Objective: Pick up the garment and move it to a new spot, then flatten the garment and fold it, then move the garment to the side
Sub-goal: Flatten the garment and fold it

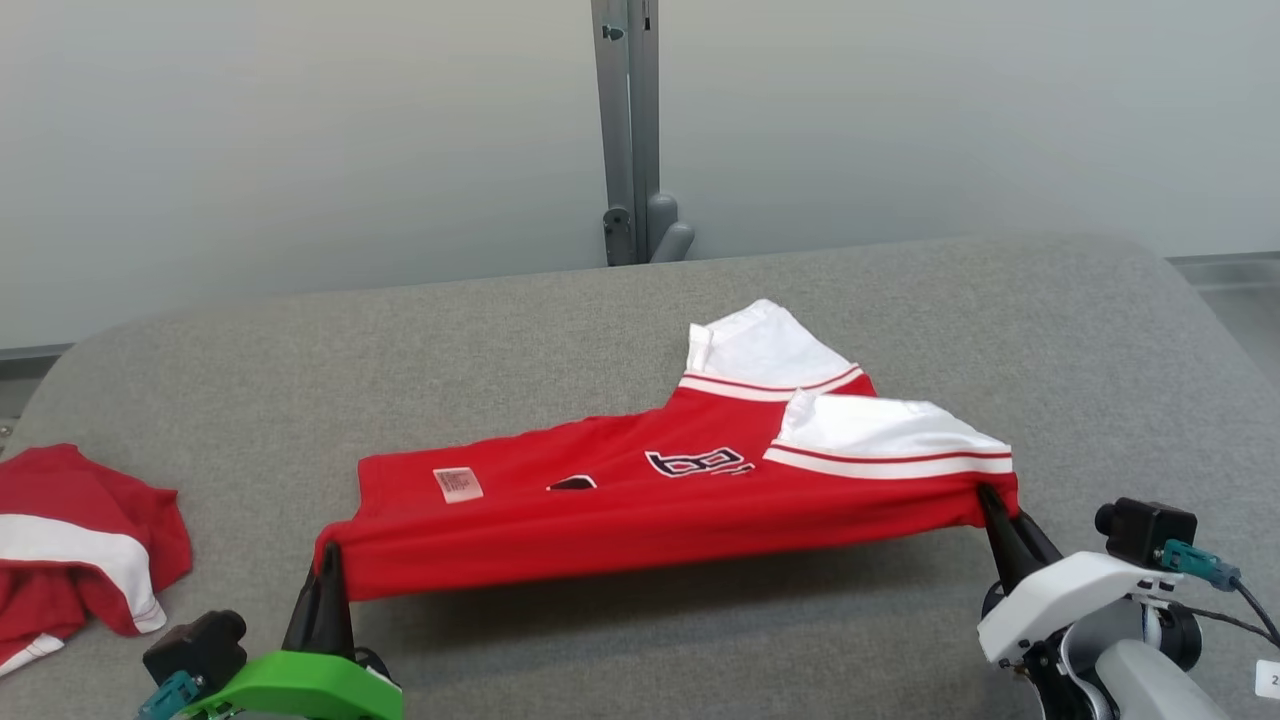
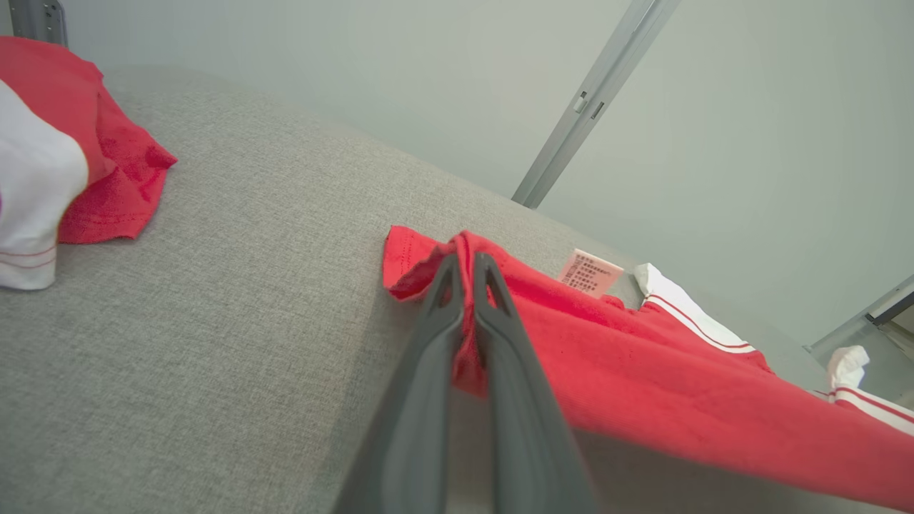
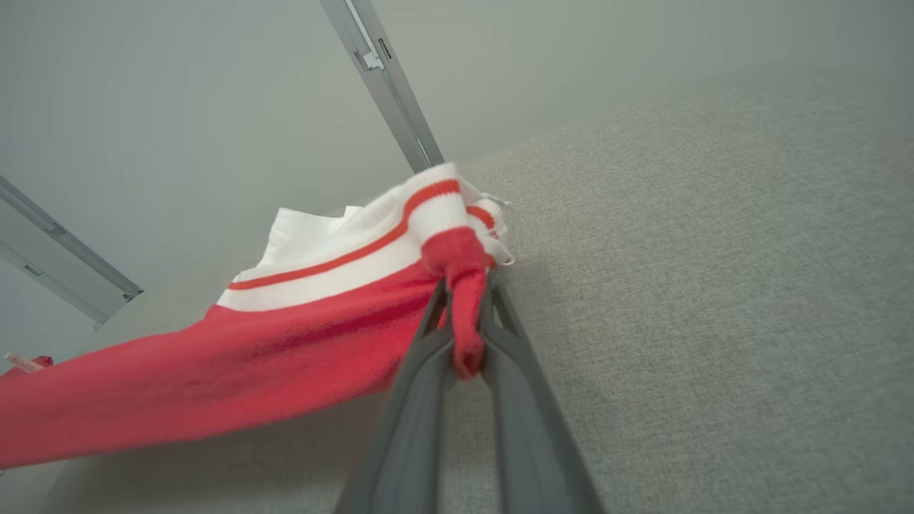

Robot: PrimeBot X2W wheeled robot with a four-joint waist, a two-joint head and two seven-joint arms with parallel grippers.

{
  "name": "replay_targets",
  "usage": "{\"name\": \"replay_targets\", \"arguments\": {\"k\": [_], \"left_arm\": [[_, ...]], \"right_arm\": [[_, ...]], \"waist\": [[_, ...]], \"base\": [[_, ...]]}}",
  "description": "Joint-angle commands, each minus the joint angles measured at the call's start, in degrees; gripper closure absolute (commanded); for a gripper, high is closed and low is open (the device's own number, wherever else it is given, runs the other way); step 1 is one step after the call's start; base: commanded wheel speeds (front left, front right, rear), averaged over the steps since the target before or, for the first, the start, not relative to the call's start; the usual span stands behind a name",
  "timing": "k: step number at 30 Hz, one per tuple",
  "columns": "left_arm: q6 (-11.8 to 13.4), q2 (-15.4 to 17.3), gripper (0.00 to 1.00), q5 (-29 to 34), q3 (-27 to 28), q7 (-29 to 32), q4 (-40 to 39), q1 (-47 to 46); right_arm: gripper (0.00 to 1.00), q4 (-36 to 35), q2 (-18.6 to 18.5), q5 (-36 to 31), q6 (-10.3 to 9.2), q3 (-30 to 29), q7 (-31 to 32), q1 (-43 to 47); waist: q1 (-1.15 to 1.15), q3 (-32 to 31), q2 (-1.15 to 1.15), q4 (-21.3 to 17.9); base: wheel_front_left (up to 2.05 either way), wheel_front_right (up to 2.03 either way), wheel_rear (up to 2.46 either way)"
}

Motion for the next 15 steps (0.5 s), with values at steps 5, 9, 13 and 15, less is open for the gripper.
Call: {"name": "replay_targets", "arguments": {"k": [5,9,13,15], "left_arm": [[0.11,0.45,1.00,0.96,0.84,0.00,1.44,2.30],[0.10,0.41,1.00,1.52,0.29,0.00,3.89,3.72],[0.10,0.39,1.00,2.08,-0.29,0.00,6.56,4.76],[0.10,0.38,1.00,2.52,-0.84,0.00,7.50,4.89]], "right_arm": [[1.00,0.66,-0.97,1.55,-0.10,0.82,-0.02,2.64],[1.00,1.37,-1.26,2.76,-0.10,2.59,-0.07,4.45],[1.00,2.02,-1.45,3.09,-0.10,4.12,-0.08,5.49],[1.00,2.50,-1.72,2.98,-0.09,4.57,-0.08,5.91]], "waist": [[0.00,-0.99,0.00,1.00],[0.00,0.31,0.00,1.41],[0.00,2.16,0.00,1.43],[0.00,3.18,0.00,1.35]], "base": [[0.00,0.00,0.00],[0.00,0.00,0.00],[0.00,0.00,0.00],[0.00,0.00,0.00]]}}
